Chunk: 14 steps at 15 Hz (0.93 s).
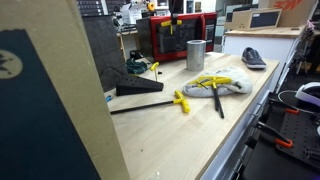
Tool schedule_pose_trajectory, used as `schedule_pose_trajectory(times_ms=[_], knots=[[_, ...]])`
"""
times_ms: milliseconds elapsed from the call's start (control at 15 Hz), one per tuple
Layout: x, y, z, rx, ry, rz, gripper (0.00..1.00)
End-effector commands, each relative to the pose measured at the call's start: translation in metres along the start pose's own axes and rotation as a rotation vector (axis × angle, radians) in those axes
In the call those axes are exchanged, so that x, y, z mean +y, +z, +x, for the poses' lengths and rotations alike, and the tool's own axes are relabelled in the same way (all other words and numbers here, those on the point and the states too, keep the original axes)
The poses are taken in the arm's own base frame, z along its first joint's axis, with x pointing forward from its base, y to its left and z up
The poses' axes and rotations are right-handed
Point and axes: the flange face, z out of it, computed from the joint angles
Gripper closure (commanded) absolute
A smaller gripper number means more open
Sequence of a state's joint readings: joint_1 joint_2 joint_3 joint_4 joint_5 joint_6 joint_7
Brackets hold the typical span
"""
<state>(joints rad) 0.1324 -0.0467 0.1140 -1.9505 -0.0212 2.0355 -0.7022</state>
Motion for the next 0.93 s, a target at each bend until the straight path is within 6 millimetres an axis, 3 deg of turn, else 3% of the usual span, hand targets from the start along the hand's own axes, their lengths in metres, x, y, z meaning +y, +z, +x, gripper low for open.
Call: schedule_pose_trajectory(times_ms=[0,200,267,467,867], knots=[[0.0,0.0,0.0,-0.002,0.001,0.002,0.85],[0.001,0.002,0.0,-0.005,0.002,0.004,0.85],[0.001,0.002,0.0,-0.005,0.003,0.004,0.96],[0.004,0.007,0.003,-0.019,-0.051,-0.02,0.96],[0.005,0.009,0.036,-0.019,-0.348,-0.118,0.96]])
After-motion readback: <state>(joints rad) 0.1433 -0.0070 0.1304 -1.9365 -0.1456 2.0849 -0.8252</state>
